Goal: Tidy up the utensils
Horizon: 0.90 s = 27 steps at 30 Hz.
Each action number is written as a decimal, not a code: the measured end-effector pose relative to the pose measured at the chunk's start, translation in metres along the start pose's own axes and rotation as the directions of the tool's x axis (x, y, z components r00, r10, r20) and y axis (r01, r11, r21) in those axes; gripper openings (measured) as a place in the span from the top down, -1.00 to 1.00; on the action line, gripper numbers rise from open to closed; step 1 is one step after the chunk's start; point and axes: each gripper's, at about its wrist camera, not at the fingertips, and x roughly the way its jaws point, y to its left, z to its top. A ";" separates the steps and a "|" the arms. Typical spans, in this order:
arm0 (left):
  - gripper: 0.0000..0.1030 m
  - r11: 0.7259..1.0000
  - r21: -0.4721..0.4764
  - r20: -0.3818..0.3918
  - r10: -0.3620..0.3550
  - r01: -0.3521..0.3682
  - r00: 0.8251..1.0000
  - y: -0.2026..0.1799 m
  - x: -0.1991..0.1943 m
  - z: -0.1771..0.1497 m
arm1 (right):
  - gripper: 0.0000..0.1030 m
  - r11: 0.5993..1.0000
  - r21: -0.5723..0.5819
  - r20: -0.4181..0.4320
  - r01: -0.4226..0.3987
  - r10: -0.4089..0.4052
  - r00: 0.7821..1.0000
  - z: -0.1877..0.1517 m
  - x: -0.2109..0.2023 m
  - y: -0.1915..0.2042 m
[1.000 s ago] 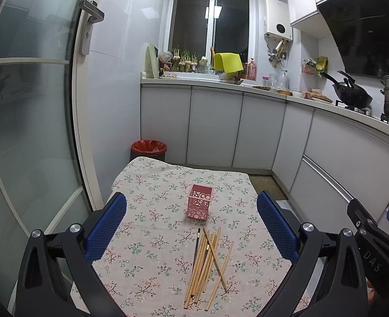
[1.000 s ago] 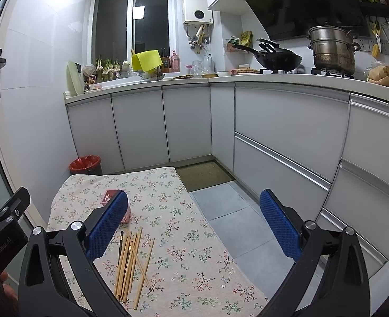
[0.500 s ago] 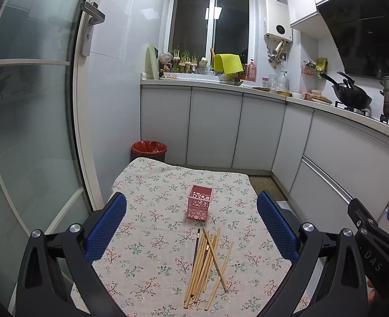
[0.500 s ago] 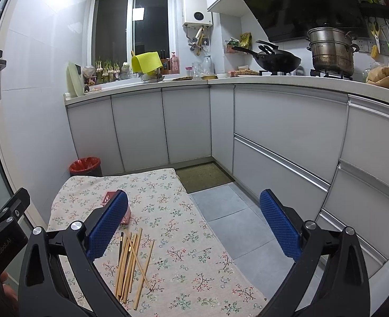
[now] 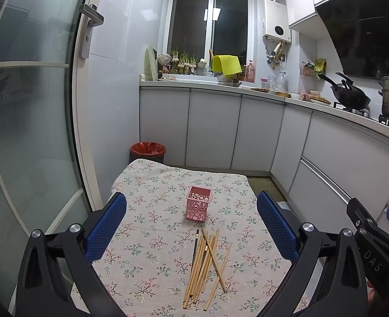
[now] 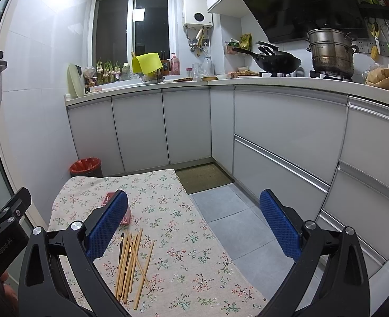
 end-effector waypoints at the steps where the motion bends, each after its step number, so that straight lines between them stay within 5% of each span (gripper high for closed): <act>1: -0.87 1.000 0.000 0.001 0.001 -0.001 1.000 0.000 -0.001 -0.001 | -0.86 1.000 0.000 0.000 0.001 -0.001 1.000 0.000 0.000 0.000; 13: -0.87 1.000 0.004 -0.012 0.011 -0.011 1.000 0.000 0.005 -0.001 | -0.86 1.000 0.002 -0.006 0.001 -0.001 1.000 0.004 0.000 -0.001; 18: -0.87 1.000 0.028 -0.103 -0.003 0.006 0.995 -0.002 0.046 -0.001 | -0.86 0.999 0.037 -0.055 -0.009 0.011 0.998 0.004 0.019 -0.006; 21: -0.87 0.998 0.049 -0.243 -0.033 0.046 0.969 -0.004 0.096 -0.004 | -0.86 0.993 0.107 -0.141 -0.049 0.064 0.988 -0.001 0.047 -0.016; 23: -0.87 0.995 0.055 -0.360 -0.060 0.085 0.931 -0.008 0.136 -0.011 | -0.86 0.987 0.148 -0.199 -0.067 0.096 0.975 -0.007 0.068 -0.022; 27: -0.87 0.985 0.018 -0.568 -0.133 0.174 0.812 -0.018 0.209 -0.033 | -0.86 0.989 0.138 -0.296 -0.043 0.082 0.952 -0.025 0.115 -0.022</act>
